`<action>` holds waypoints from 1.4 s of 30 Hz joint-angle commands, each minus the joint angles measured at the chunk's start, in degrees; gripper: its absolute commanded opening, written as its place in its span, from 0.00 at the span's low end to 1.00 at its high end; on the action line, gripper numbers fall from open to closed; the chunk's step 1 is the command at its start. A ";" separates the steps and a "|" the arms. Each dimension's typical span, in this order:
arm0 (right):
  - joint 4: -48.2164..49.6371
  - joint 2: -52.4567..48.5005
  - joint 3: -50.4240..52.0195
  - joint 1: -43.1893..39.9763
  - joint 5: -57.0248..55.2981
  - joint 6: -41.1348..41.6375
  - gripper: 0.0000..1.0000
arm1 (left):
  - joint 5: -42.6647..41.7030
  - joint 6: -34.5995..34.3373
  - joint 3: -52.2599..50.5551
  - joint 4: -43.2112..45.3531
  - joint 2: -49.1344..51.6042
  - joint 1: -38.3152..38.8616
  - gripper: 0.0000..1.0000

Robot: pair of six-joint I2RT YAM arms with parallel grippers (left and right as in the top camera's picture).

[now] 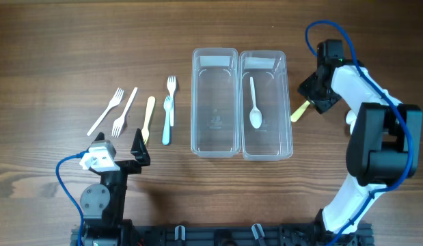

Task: Pack container
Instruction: 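Grasp the yellow spoon by its handle with the right gripper, then carry the yellow spoon into the right container and release it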

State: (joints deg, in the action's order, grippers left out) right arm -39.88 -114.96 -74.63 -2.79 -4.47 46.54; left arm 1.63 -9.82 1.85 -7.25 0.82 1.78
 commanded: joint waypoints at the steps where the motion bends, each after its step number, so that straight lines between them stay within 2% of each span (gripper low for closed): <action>1: 1.46 -1.01 3.08 0.31 1.95 -0.02 0.52 | 0.31 -0.92 0.42 -1.05 0.00 0.22 1.00; 10: 1.55 -1.01 3.10 0.28 1.95 -0.07 0.19 | 0.33 -0.90 0.42 -1.05 0.00 0.24 1.00; 16: 1.51 -1.01 3.10 0.28 1.95 -0.11 0.13 | 0.31 -0.92 0.42 -1.05 0.00 0.22 1.00; 21: 1.38 -1.01 3.10 0.28 2.23 -0.07 0.05 | 0.33 -0.92 0.42 -1.05 0.00 0.22 1.00; 25: 1.46 -0.98 2.64 0.17 3.21 -0.31 0.04 | 0.31 -0.92 0.42 -1.05 0.00 0.22 1.00; 32: -1.11 -0.50 -2.60 0.13 1.60 -6.23 0.04 | 0.33 -0.90 0.42 -1.05 0.00 0.22 1.00; 42: -6.43 5.73 -11.72 0.13 -3.32 -14.64 0.04 | 0.33 -0.92 0.42 -1.05 0.00 0.24 1.00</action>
State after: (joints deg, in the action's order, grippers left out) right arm -45.10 -113.49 -82.37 -2.74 -5.43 37.26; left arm 1.63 -9.80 1.85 -7.27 0.82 1.78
